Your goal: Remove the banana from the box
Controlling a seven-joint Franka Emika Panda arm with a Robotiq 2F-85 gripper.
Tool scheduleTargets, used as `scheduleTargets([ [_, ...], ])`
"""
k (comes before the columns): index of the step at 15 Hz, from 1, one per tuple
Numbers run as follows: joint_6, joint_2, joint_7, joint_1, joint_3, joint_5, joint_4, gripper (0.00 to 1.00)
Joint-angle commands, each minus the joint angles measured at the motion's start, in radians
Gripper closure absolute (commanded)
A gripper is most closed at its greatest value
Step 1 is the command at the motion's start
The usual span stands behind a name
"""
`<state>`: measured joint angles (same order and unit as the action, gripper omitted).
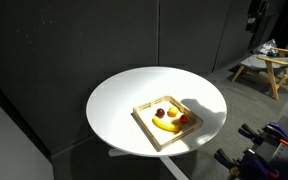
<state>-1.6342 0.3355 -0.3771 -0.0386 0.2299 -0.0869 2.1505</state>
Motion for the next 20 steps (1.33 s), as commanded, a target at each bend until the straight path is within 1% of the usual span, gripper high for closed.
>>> scheduleTargets([
  [1, -0.038, -0.003, 0.014, -0.013, -0.041, 0.037, 0.008, 0.00],
  [9, -0.167, -0.018, -0.006, 0.009, -0.099, 0.037, 0.053, 0.00],
  [15, -0.308, -0.034, -0.006, 0.038, -0.143, 0.040, 0.108, 0.00],
  [20, -0.438, -0.063, 0.030, 0.057, -0.185, 0.054, 0.153, 0.00],
])
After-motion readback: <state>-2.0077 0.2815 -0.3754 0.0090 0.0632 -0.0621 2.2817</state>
